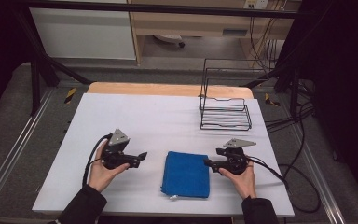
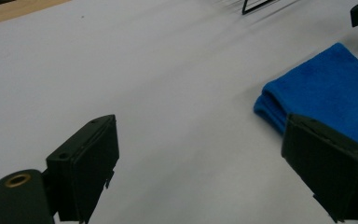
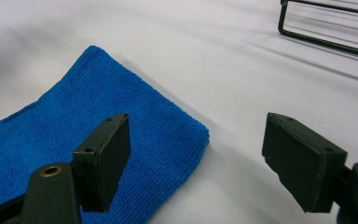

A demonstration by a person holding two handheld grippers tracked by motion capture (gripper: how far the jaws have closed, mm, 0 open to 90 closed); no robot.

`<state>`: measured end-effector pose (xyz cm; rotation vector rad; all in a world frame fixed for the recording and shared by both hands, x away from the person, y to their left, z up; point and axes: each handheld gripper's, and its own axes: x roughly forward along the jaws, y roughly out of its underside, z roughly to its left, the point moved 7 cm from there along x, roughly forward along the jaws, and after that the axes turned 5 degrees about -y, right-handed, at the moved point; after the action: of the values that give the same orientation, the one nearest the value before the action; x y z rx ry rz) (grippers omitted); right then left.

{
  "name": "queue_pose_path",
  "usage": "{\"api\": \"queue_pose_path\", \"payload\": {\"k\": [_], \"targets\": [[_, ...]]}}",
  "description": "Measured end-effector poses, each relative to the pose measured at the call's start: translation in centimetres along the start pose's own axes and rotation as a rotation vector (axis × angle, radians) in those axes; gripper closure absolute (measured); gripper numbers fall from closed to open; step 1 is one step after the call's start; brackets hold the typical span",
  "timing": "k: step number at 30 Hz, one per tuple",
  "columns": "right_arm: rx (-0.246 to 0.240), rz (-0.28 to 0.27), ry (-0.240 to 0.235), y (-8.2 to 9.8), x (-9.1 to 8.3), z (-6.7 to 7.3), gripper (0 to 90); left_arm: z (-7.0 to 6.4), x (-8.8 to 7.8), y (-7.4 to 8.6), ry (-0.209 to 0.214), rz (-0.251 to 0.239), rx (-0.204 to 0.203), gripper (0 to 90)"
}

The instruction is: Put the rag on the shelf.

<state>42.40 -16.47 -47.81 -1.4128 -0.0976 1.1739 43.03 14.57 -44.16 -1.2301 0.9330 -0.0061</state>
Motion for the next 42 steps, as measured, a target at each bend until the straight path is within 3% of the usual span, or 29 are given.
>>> {"api": "queue_pose_path", "payload": {"k": [6, 11, 15, 20, 28, 32, 42], "targets": [[0.008, 0.01, -0.005, 0.1, 0.0, 0.1, 19.5, -2.7, 2.5, -1.9, 0.033, 0.035, 0.014, 16.2], [0.007, 0.013, -0.009, 0.2, 0.1, 0.1, 19.4, -3.7, 4.2, -2.4, 0.041, 0.072, 0.024, 22.5], [0.013, 0.007, -0.009, 0.1, 0.1, 0.1, 19.0, -4.5, 6.0, -2.6, 0.055, 0.109, 0.004, 28.9], [0.01, 0.012, -0.009, 0.1, 0.1, 0.1, 18.7, -5.2, 7.7, -2.0, 0.066, 0.148, 0.011, 41.3], [0.013, 0.025, -0.011, 0.3, 0.3, 0.1, 22.4, -5.8, 8.6, -0.4, 0.11, 0.198, -0.013, 55.5], [0.018, 0.029, -0.004, 0.3, 0.5, 0.0, 26.2, -6.2, 8.8, -0.1, 0.115, 0.202, -0.004, 60.2], [0.035, 0.037, 0.024, 0.5, 1.6, -0.5, 39.4, -6.9, 8.7, 0.1, 0.152, 0.205, -0.035, 77.2]]}}
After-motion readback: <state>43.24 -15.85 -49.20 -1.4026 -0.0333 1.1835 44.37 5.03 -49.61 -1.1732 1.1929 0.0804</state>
